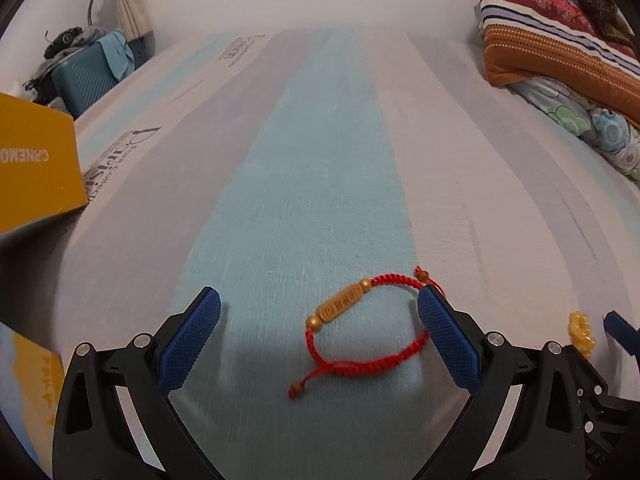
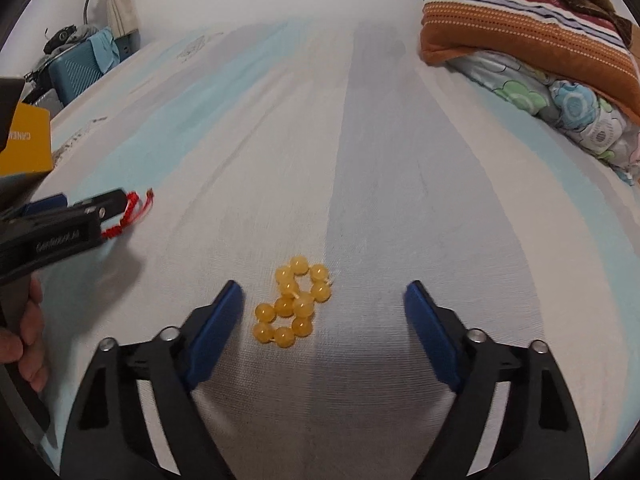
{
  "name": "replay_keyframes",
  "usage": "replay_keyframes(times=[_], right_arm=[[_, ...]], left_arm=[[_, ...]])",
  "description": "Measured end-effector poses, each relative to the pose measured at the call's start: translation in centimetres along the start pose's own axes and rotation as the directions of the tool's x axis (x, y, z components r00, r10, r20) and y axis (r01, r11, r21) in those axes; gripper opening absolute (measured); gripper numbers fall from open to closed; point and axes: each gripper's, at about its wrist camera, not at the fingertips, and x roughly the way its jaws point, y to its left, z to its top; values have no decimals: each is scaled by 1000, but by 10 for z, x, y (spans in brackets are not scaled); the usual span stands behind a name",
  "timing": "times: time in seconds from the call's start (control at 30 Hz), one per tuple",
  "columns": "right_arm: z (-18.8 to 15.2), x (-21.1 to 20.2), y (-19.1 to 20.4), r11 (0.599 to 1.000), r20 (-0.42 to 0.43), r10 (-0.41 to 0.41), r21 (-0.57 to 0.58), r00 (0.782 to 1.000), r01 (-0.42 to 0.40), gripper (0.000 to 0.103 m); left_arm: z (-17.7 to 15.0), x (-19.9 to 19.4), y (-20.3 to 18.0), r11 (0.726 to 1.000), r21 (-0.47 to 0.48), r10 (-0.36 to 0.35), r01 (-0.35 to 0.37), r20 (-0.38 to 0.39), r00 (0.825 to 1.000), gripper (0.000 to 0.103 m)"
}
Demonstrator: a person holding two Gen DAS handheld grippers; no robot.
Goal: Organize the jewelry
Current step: 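Grasp the red string bracelet with the left tool while the right tool grasps the amber bead bracelet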
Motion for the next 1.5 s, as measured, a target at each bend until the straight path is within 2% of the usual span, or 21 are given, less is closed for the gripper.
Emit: replay_keyframes(times=[0.07, 0.17, 0.27, 0.33, 0.37, 0.4, 0.43, 0.47, 0.5, 0.53, 0.6, 0.83, 0.9, 1.33, 1.37, 1.4, 1.5], right_arm=[[0, -1, 0, 1000, 5, 2, 3, 1000, -2, 74], [0, -1, 0, 1000, 0, 3, 2, 1000, -3, 65], [1, -1, 0, 1000, -1, 3, -3, 1000, -3, 52], [1, -2, 1, 1000, -2, 1, -9, 1000, -1, 44], [1, -2, 2, 1000, -4, 3, -13, 1000, -3, 36], [1, -2, 3, 1000, -6, 5, -16, 1000, -5, 28], [1, -3, 3, 1000, -7, 6, -16, 1000, -6, 25], [1, -3, 2, 1000, -7, 10, -14, 1000, -10, 20], [2, -4, 2, 1000, -8, 14, -12, 1000, -14, 19], [2, -4, 1, 1000, -8, 20, -10, 1000, -20, 18], [2, -6, 0, 1000, -8, 27, -9, 1000, -27, 18], [4, -17, 0, 999, 12, 48, -5, 999, -48, 15], [5, -20, -1, 999, 17, 49, -3, 999, -49, 7], [12, -39, -12, 995, 46, 93, 29, 995, -94, 7], [12, -42, -13, 994, 49, 102, 35, 994, -104, 7], [13, -44, -14, 994, 52, 104, 38, 993, -106, 0], [15, -49, -16, 993, 59, 107, 50, 993, -110, 0]], left_arm=[[0, 4, -1, 1000, 0, 5, -5, -5, 1000, 97], [-1, 12, -1, 1000, -3, -5, 5, -31, 999, 95], [-1, 14, -1, 1000, -8, -12, 11, -34, 999, 84], [-2, 14, -2, 1000, -9, -14, 14, -33, 999, 72], [-3, 13, -3, 1000, -8, -16, 15, -31, 999, 67], [-3, 11, -4, 1000, -2, -9, 9, -27, 1000, 58], [-4, 9, -7, 1000, 8, -8, 9, -25, 1000, 47], [-5, 8, -9, 1000, 15, -21, 22, -31, 999, 42], [-5, 7, -11, 1000, 18, -25, 25, -33, 999, 32], [-6, 6, -12, 999, 23, -23, 24, -33, 999, 17], [-7, 5, -15, 999, 30, -29, 30, -36, 999, 7], [-7, -5, -13, 997, 8, -71, 72, -34, 997, 7], [-7, -11, -15, 997, 12, -76, 76, -27, 997, 7], [-4, -39, -23, 994, 21, -105, 105, 4, 994, 7], [-4, -42, -22, 994, 21, -110, 110, 8, 994, 7], [-3, -43, -22, 993, 23, -112, 112, 9, 994, 7], [0, -50, -23, 992, 26, -125, 125, 17, 992, 7]])
